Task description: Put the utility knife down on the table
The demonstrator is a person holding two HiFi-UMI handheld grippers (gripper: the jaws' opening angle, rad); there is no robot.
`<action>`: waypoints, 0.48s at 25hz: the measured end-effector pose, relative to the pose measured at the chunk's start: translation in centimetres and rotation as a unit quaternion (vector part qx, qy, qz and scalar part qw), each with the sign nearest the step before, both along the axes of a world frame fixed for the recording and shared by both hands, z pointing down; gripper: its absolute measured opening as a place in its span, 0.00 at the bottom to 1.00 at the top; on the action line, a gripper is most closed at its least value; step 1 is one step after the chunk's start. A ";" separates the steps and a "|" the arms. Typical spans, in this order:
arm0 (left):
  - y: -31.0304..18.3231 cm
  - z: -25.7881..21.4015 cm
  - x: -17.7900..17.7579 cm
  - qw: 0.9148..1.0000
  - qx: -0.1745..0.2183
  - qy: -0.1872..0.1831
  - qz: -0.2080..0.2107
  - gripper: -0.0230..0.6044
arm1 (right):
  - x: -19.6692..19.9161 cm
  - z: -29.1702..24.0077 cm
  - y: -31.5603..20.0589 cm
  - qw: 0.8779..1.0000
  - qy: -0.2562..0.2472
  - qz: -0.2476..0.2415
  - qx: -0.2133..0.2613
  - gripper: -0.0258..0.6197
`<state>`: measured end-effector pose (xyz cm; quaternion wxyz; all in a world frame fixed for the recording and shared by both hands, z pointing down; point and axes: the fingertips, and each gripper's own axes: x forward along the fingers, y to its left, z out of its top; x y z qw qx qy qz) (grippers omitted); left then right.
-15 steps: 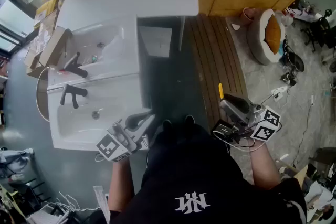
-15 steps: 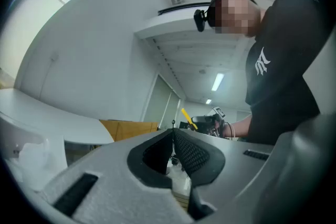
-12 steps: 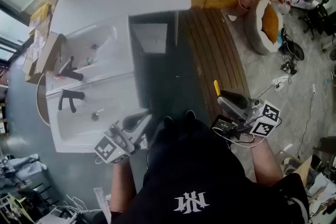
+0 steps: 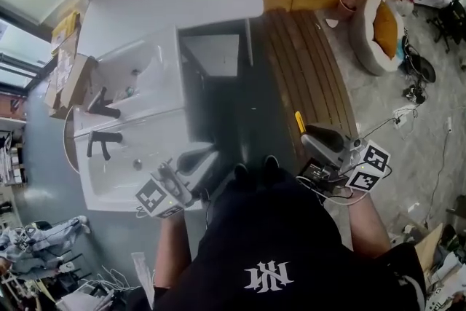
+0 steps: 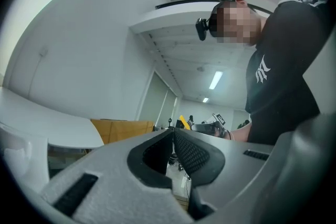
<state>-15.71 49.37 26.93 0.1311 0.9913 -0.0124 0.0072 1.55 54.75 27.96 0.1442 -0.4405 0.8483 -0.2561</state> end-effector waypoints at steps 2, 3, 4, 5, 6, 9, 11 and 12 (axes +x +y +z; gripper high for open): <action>-0.1 -0.2 1.3 1.000 0.006 0.010 -0.002 0.05 | 1.3 -0.1 -0.1 1.000 -0.010 -0.002 0.007 0.12; 0.0 -0.4 2.0 1.000 0.007 0.015 -0.003 0.05 | 1.9 -0.1 -0.1 1.000 -0.012 -0.003 0.010 0.12; 0.1 -0.6 2.7 1.000 0.006 0.019 -0.004 0.05 | 2.5 -0.1 -0.2 1.000 -0.015 -0.005 0.014 0.12; 0.2 -1.0 3.3 1.000 0.006 0.020 -0.005 0.05 | 2.9 -0.1 -0.5 1.000 -0.018 -0.008 0.018 0.12; 0.1 -1.1 3.7 1.000 0.008 0.019 -0.007 0.05 | 3.2 -0.1 -0.9 0.999 -0.021 -0.013 0.021 0.12; -0.9 -0.5 3.8 1.000 0.012 0.000 -0.018 0.05 | 3.7 -0.2 -2.9 0.999 -0.024 -0.023 0.027 0.12; -2.4 -0.3 3.8 1.000 0.003 0.006 -0.021 0.05 | 3.9 -0.4 -4.9 0.999 -0.021 -0.023 0.032 0.12; -3.4 -0.2 3.8 1.000 0.000 0.013 -0.021 0.05 | 4.0 -0.5 -6.0 0.999 -0.019 -0.022 0.035 0.12</action>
